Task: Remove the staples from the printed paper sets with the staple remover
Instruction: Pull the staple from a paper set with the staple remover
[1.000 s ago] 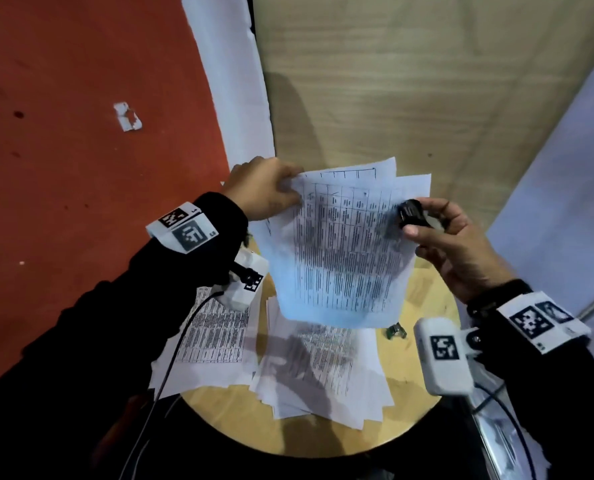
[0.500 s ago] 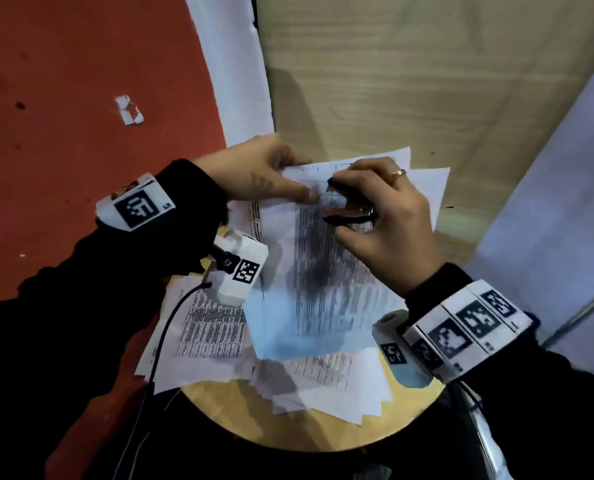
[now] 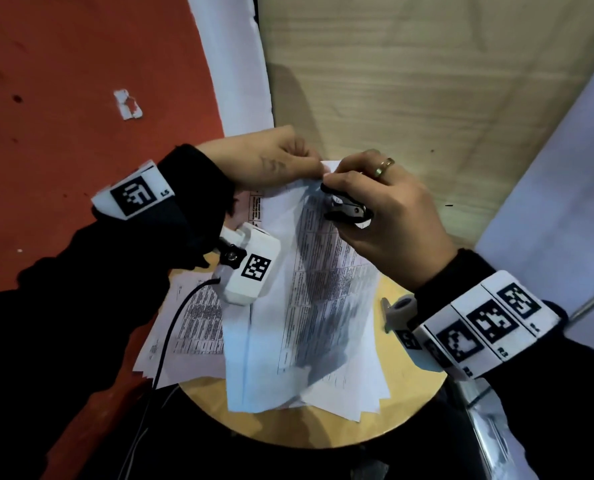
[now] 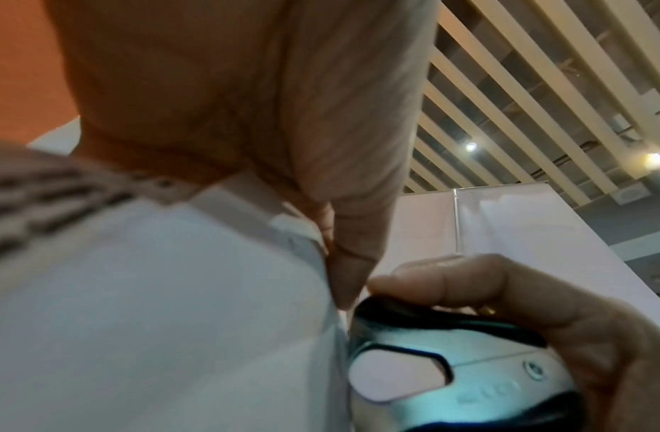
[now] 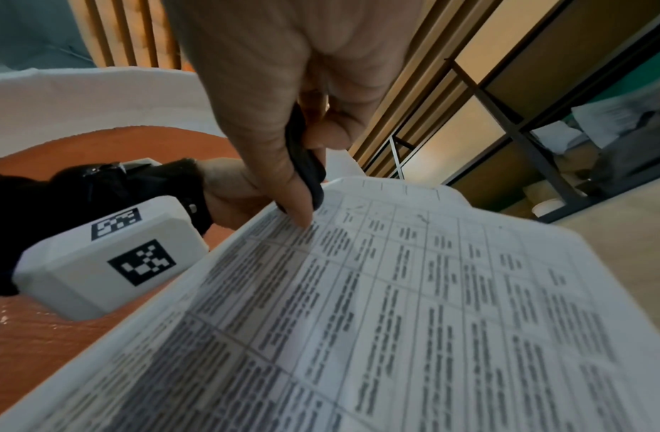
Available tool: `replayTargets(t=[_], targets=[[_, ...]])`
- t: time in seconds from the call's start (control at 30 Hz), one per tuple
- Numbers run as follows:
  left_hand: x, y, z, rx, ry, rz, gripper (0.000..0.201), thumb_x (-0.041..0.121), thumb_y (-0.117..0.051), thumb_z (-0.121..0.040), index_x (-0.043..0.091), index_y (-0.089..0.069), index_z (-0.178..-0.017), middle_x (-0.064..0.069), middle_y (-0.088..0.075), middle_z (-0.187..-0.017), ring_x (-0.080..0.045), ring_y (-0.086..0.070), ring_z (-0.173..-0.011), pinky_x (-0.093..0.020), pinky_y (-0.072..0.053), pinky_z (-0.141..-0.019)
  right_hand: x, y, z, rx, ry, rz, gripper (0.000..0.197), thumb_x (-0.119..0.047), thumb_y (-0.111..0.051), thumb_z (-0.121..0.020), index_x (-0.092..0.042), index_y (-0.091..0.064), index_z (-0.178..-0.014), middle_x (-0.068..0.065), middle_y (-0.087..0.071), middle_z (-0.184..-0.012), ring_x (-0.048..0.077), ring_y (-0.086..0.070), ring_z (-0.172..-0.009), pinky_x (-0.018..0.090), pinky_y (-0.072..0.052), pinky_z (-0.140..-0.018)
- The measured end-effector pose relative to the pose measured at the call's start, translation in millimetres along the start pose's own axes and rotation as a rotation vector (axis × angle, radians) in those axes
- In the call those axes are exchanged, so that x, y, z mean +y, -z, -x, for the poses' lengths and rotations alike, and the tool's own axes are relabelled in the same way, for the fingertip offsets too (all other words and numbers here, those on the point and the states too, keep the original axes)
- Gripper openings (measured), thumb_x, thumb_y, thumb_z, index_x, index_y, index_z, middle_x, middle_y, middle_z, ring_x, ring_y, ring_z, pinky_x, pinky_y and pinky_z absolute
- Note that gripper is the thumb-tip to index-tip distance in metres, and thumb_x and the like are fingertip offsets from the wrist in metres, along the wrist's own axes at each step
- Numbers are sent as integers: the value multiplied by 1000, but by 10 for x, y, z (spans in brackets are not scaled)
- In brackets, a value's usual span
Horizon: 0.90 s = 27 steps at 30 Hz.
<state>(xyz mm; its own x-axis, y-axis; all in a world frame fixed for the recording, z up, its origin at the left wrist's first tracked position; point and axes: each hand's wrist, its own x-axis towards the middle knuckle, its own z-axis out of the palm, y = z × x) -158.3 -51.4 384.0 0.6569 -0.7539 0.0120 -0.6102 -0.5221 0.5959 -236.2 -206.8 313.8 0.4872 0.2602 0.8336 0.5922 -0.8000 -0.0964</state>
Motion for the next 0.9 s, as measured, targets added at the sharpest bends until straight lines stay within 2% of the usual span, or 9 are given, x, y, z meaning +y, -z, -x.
replayTargets(t=[0.07, 0.17, 0.33, 0.47, 0.53, 0.67, 0.73, 0.8, 0.9], targets=[[17, -3, -7, 1, -6, -1, 34, 16, -46, -98, -8, -54, -75, -6, -33, -56, -4, -24, -36, -15, -20, -36, -14, 5, -7, -6, 15, 27, 35, 9, -71, -61, 1, -68, -95, 18, -64, -95, 38, -63, -82, 44, -54, -59], [27, -1, 0, -3, -7, 3, 31, 14, -47, -98, -1, -54, -73, -10, -38, -62, -8, -29, -43, -19, -23, -40, -33, 21, -26, -29, 21, 52, 30, 7, -69, -63, 1, -67, -92, 17, -64, -92, 38, -63, -79, 43, -53, -55], [-16, 4, 33, -16, -10, 66, 46, 25, -55, -91, -21, -52, -84, -14, -47, -74, -23, -38, -65, -30, -30, -55, -56, 35, -70, -54, 24, 106, 24, 1, -67, -66, 1, -67, -89, 18, -62, -82, 38, -61, -70, 41, -52, -52], [-37, 7, 31, -19, -27, 57, 44, 23, -52, -96, -20, -53, -86, -10, -43, -64, -17, -34, -53, -24, -27, -48, -62, 42, -68, -34, 28, 87, 16, -5, -68, -68, 3, -67, -83, 18, -60, -75, 37, -60, -61, 40, -51, -50], [-42, 13, 41, -26, -41, 62, 37, 20, -52, -96, -14, -58, -84, 0, -46, -56, -6, -36, -46, -17, -28, -45, -47, 49, -61, -29, 2, 58, 16, -8, -69, -69, 1, -68, -81, 17, -60, -75, 36, -60, -62, 41, -51, -51], [-72, 9, 96, -121, -83, 133, 16, 26, -74, -75, 15, -71, -86, 0, -66, -77, -11, -55, -70, -23, -44, -66, -20, 36, -39, -26, -60, 0, 19, -9, -71, -66, -5, -69, -84, 14, -63, -80, 35, -62, -68, 44, -52, -56], [-96, -4, 102, -102, -102, 175, 12, 16, -77, -73, 17, -70, -82, 11, -69, -70, 1, -58, -64, -11, -45, -63, -22, 34, -31, -25, -92, -27, 20, -9, -72, -65, -8, -69, -85, 11, -64, -81, 33, -63, -70, 43, -52, -58], [-91, -14, 107, -50, -126, 214, 9, 10, -71, -75, 17, -69, -80, 17, -67, -63, 8, -56, -58, -5, -42, -57, -26, 50, -29, -7, -130, -74, 20, -10, -74, -65, -8, -70, -85, 7, -63, -79, 25, -61, -71, 36, -51, -60], [-95, -17, 120, -29, -157, 260, 7, 18, -70, -71, 21, -70, -78, 16, -69, -64, 8, -58, -61, -6, -43, -60, -19, 77, -28, 43, -177, -157, 21, -10, -78, -65, -7, -71, -85, 2, -61, -76, 11, -55, -70, 23, -44, -65]])
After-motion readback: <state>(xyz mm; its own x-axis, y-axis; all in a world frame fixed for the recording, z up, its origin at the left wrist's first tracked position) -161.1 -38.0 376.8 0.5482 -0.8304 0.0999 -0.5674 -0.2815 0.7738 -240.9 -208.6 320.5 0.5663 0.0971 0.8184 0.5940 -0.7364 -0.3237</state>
